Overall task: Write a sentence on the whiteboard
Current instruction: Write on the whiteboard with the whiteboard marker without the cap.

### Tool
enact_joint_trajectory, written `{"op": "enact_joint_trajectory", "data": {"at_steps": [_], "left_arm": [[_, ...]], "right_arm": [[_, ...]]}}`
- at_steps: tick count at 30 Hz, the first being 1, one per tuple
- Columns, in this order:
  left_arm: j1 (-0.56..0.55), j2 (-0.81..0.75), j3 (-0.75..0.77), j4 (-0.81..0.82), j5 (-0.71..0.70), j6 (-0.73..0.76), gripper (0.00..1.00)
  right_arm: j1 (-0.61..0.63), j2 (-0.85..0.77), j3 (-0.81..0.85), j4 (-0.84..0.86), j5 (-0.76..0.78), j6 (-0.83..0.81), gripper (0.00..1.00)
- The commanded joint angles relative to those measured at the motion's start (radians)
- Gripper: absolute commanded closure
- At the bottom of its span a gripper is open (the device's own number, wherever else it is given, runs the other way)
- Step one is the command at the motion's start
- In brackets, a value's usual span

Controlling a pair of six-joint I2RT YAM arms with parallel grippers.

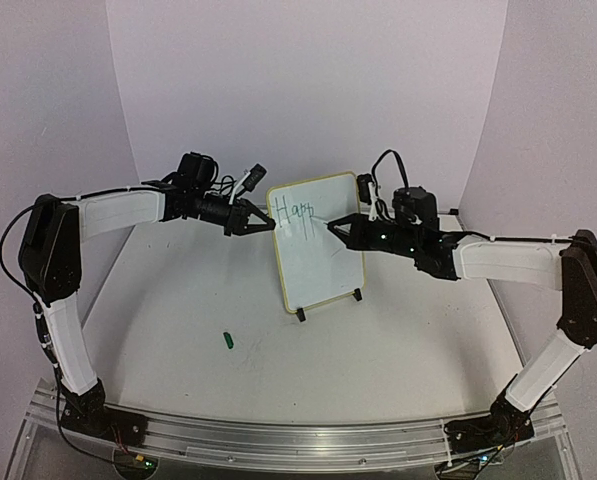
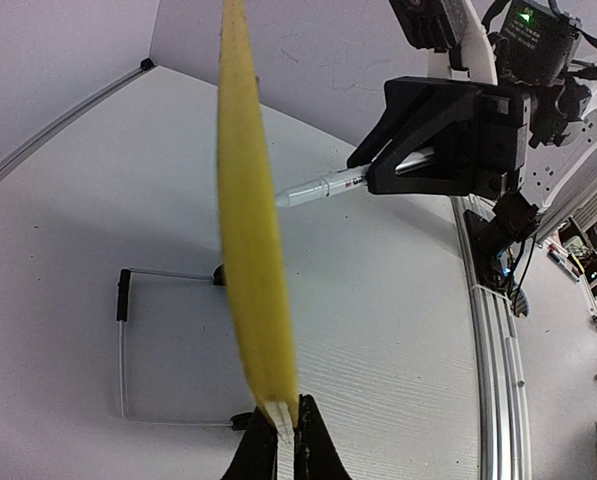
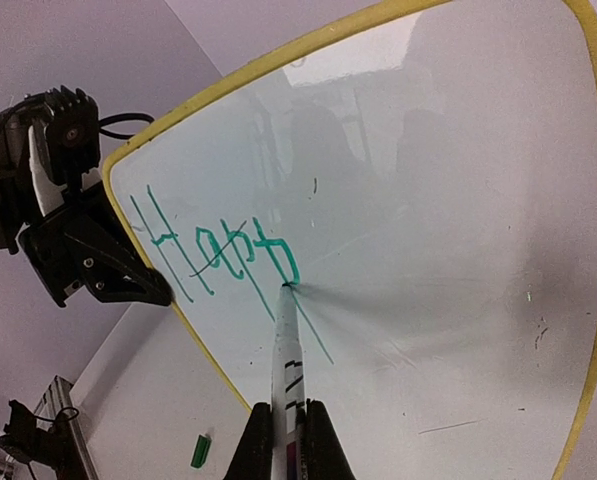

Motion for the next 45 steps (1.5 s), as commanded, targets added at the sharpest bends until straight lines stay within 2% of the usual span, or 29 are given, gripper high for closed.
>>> {"op": "enact_joint_trajectory", "data": {"at_steps": [1, 11, 45], "left_arm": [[-0.009, 0.015, 0.023, -0.078, -0.008, 0.034, 1.0], [-0.009, 0.014, 0.029, -0.082, -0.008, 0.036, 1.0], [-0.009, 0.019, 0.033, -0.09, -0.008, 0.042, 1.0]], "right_arm": [[0.007, -0.071, -0.002, 0.012, 0.004, -0.006, 1.0], [-0.01, -0.162, -0.021, -0.058, -0.005, -0.047, 1.0], [-0.023, -0.023, 0.091, -0.084, 0.074, -0.067, 1.0]]}}
